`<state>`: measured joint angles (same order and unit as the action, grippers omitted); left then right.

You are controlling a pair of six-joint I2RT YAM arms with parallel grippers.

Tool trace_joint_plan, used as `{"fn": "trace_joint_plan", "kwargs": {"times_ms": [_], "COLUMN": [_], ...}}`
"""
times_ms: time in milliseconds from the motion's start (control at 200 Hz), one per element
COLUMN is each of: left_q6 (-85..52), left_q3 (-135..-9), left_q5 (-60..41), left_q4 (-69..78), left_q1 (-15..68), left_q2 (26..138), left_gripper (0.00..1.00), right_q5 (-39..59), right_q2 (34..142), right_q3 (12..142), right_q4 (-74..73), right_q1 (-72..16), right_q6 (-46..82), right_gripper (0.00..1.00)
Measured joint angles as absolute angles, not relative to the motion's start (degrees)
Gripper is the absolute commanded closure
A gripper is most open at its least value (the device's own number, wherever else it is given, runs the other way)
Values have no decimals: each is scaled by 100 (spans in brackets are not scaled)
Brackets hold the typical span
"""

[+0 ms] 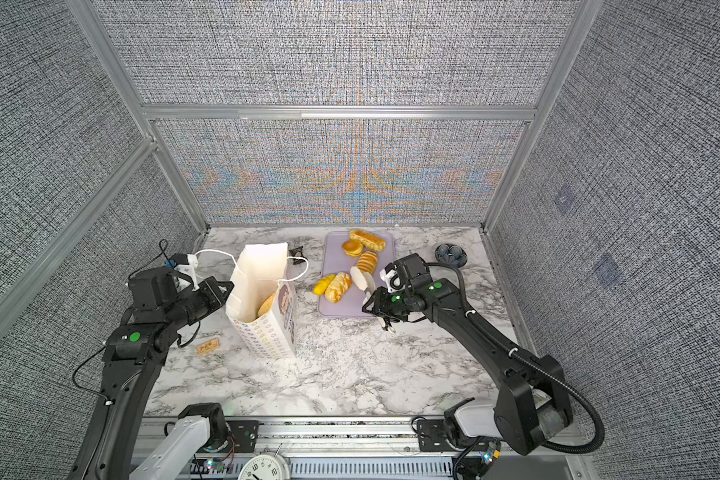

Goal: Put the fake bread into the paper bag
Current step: 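Lower the tongs onto the yellow-and-cream bun on the tray and pinch it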

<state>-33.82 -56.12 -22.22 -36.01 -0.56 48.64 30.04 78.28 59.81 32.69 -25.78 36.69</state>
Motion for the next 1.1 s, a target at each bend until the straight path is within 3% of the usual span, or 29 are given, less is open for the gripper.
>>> {"fn": "trace_joint_plan", "kwargs": {"times_ms": [1095], "left_q6": [-3358], "left_q3": [-5579], "left_q5": [-2220], "left_q4": [-3577], "left_q1": [-58], "left_q2": [4886], "left_gripper": [100], "right_q5": [3649], "right_q2": [8980], "right_q3": [5542], "right_q4": [1664], "right_q1": [-2869], "right_q6": [4530], "right_gripper": [47]}}
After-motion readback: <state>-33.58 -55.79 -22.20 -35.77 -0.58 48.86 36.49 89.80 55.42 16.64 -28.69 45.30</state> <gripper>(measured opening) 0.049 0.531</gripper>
